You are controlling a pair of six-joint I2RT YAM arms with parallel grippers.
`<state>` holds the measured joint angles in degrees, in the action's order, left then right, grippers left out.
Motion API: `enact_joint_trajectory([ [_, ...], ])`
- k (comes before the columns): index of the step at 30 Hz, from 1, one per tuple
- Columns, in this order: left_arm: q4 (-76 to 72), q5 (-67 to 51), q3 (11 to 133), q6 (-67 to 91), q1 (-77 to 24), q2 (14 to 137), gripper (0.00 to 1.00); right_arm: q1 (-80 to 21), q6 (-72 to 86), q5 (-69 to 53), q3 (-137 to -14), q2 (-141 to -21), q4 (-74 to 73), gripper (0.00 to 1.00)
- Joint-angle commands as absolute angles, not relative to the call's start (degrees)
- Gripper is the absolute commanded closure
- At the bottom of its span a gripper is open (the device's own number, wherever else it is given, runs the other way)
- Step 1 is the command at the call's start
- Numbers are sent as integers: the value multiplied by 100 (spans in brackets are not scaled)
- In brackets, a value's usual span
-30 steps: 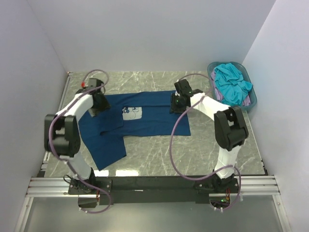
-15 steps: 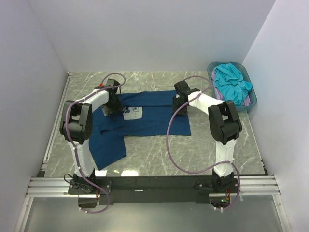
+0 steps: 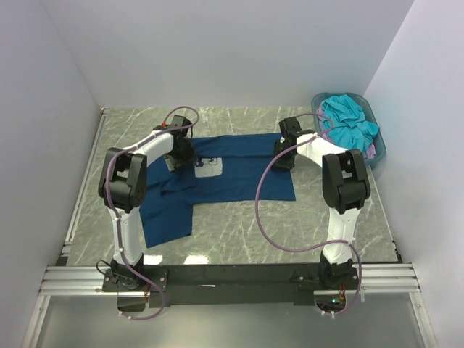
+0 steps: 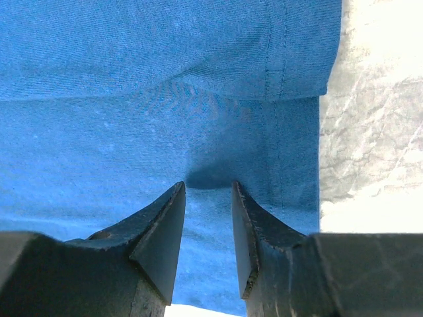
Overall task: Fold and stack the t-shirts
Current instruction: Fold the tshirt
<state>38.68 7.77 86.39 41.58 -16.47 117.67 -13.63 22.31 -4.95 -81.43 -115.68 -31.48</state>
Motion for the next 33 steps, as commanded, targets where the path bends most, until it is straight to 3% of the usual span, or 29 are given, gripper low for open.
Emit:
enact_joint_trajectory([
  [1, 3954, 351, 8903, 4456, -1714, 12032, 30, -1397, 2074, -264, -8227, -11445, -3445, 58],
  [8, 4192, 790, 8842, 4465, -1364, 10770, 17, -1415, 2135, -62, -7560, -10258, -3366, 54],
  [12, 4254, 1010, 8054, 4377, -864, 9863, 15, -1503, 2276, -9, -6911, -9713, -3392, 52],
  [17, 4105, 1020, 6656, 4237, -124, 8704, 20, -1538, 2531, 9, -6031, -8992, -3244, 52],
  [24, 3604, 721, 4854, 3973, 1001, 7981, 21, -1512, 2654, 132, -5361, -8526, -3050, 52],
  [33, 3165, 545, 4798, 3727, 1310, 8376, 39, -1512, 2593, 26, -5256, -8543, -2927, 52],
])
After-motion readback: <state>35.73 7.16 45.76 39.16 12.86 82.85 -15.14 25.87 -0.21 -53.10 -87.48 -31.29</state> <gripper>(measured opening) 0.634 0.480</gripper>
